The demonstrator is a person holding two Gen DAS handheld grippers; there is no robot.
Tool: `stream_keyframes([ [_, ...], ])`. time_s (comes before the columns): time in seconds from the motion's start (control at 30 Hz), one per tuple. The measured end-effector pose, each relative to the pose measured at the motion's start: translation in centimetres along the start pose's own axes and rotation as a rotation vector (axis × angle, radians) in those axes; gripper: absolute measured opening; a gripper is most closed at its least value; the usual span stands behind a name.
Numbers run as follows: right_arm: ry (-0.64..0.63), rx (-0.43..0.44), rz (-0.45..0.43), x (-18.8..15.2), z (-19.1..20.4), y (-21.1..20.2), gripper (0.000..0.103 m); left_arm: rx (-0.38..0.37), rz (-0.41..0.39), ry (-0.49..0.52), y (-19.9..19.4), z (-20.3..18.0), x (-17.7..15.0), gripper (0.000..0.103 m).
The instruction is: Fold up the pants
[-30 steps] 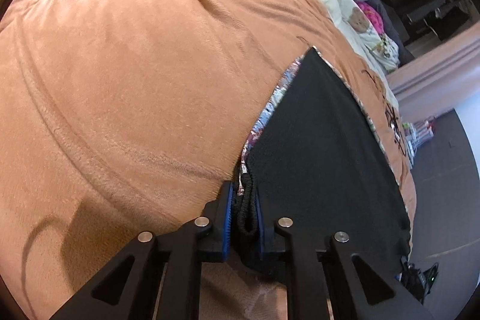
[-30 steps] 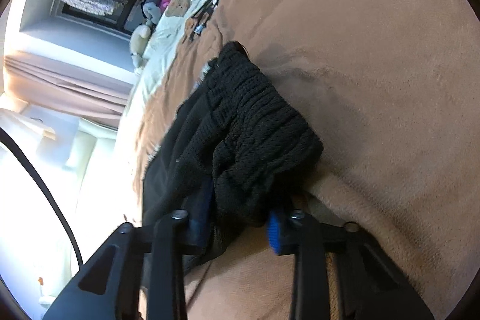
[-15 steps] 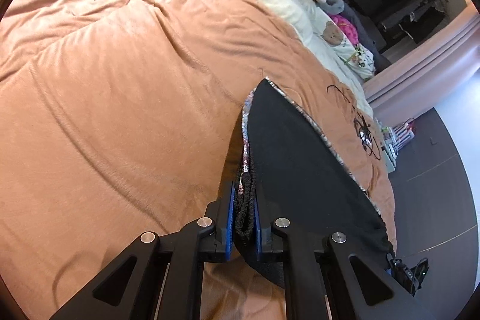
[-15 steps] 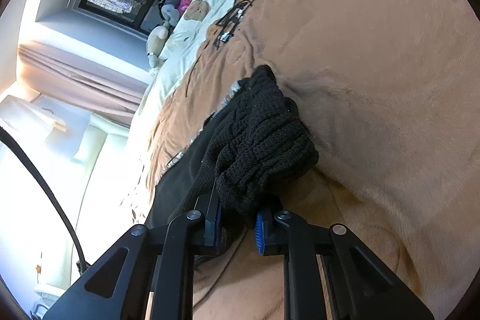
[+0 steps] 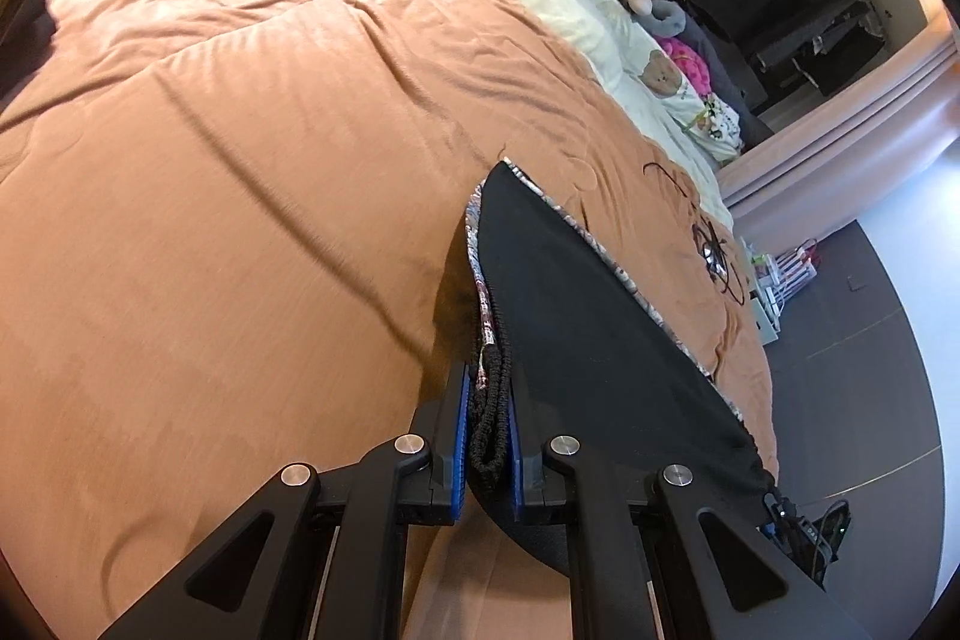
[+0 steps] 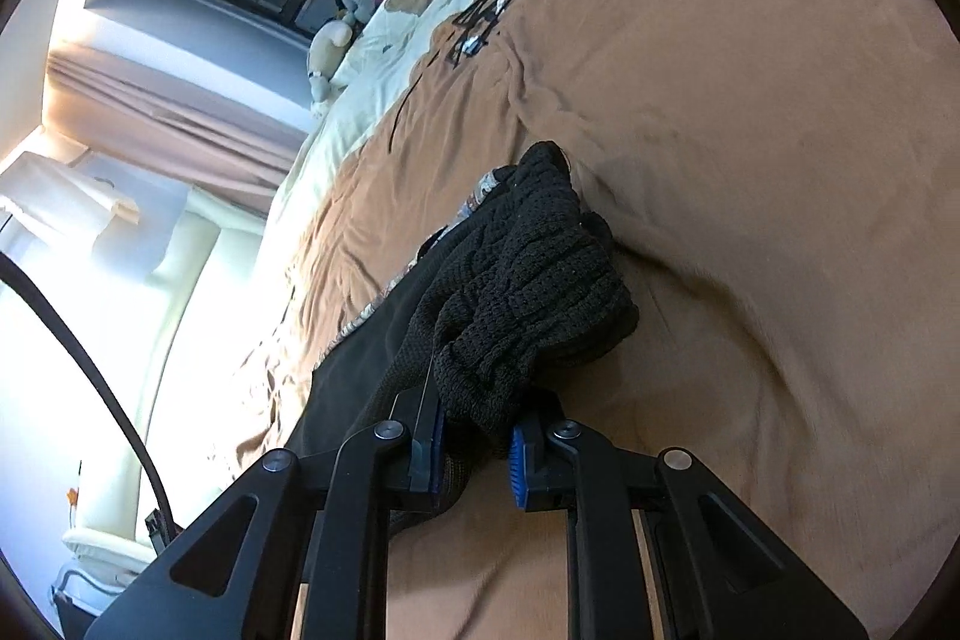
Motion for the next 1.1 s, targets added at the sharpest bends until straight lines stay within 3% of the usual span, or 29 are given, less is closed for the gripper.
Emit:
stream_keyframes([
  [0.23, -0.021, 0.002, 0.033, -0.2, 0.4, -0.9, 0.013, -0.003, -0.009, -0.045, -3.2, 1.9, -2.3, 0.011],
  [0.8, -0.061, 0.067, 0.117, -1.6, 0.0, -1.1, 0.013, 0.000, -0.051, -0.074, -9.2, 5.2, -4.4, 0.011],
  [1.1, -0.080, 0.041, 0.088, -0.9, -0.5, -1.0, 0.013, -0.005, -0.027, -0.111, -10.0, 6.9, -6.6, 0.011],
])
Point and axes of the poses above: each gripper's, at about its wrist camera, not at the fingertips, and y roughly the way its jaws point, z to its left, x to its top, the point moved 6 cm from there along y, roughly the way its jaws point, and after that the axes turned 12 degrees about -z, right-handed, at the moved point
